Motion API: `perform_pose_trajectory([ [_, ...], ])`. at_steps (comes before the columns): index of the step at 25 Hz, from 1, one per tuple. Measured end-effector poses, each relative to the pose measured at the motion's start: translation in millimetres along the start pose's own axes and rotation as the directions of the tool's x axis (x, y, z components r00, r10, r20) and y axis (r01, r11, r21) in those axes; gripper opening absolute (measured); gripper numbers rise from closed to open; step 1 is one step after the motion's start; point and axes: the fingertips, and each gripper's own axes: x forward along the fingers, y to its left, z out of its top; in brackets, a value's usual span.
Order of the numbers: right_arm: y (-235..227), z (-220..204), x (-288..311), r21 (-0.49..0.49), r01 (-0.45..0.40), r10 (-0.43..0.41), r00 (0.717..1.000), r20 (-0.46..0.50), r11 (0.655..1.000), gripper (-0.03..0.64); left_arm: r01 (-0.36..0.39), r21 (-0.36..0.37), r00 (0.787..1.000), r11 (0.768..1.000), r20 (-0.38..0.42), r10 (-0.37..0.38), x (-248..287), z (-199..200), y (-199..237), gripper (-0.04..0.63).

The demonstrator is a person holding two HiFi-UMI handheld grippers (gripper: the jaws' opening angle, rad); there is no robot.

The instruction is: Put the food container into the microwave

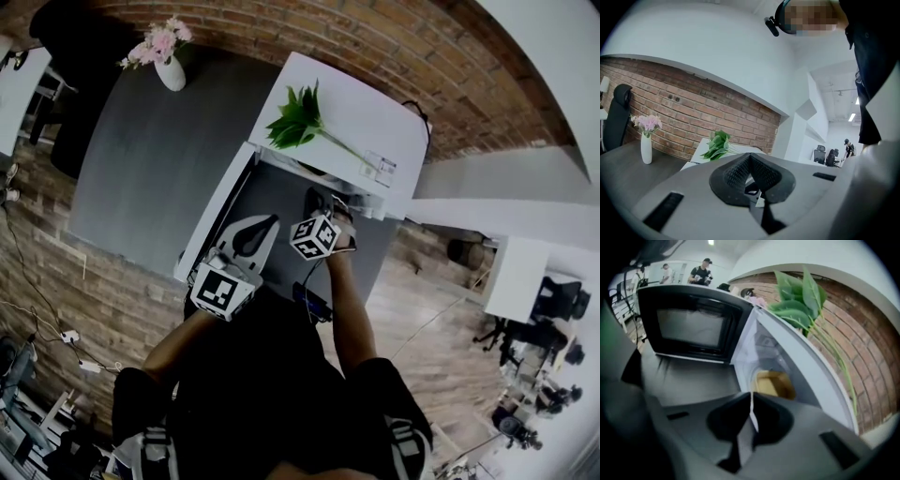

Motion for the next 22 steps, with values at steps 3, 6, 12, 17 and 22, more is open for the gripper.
perform_pose_trajectory([
  [3, 3, -1, -23, 0.158, -0.005, 0.000, 1.000, 0.028, 0.987, 0.035, 0.015, 0.015, 1.000, 1.000, 0.014, -0.015, -6, 6, -10, 0.034],
  [6, 1, 0, -48, 0.371, -0.032, -0.007, 0.995, 0.104, 0.928, 0.032, 0.027, 0.034, 0.999, 0.999, 0.026, -0.028, -13, 10, -22, 0.035],
  [12, -5, -5, -106, 0.603, -0.054, -0.096, 0.972, 0.213, 0.796, 0.032, 0.029, 0.092, 0.999, 0.995, 0.036, -0.032, -33, 5, -48, 0.034],
  [17, -5, -9, -155, 0.714, -0.108, -0.152, 0.945, 0.289, 0.691, 0.032, -0.004, 0.144, 1.000, 0.990, 0.012, 0.002, -50, 1, -62, 0.034],
  [22, -5, -6, -197, 0.761, -0.156, -0.191, 0.918, 0.346, 0.630, 0.032, -0.044, 0.158, 0.999, 0.987, 0.026, 0.040, -65, 3, -67, 0.035],
])
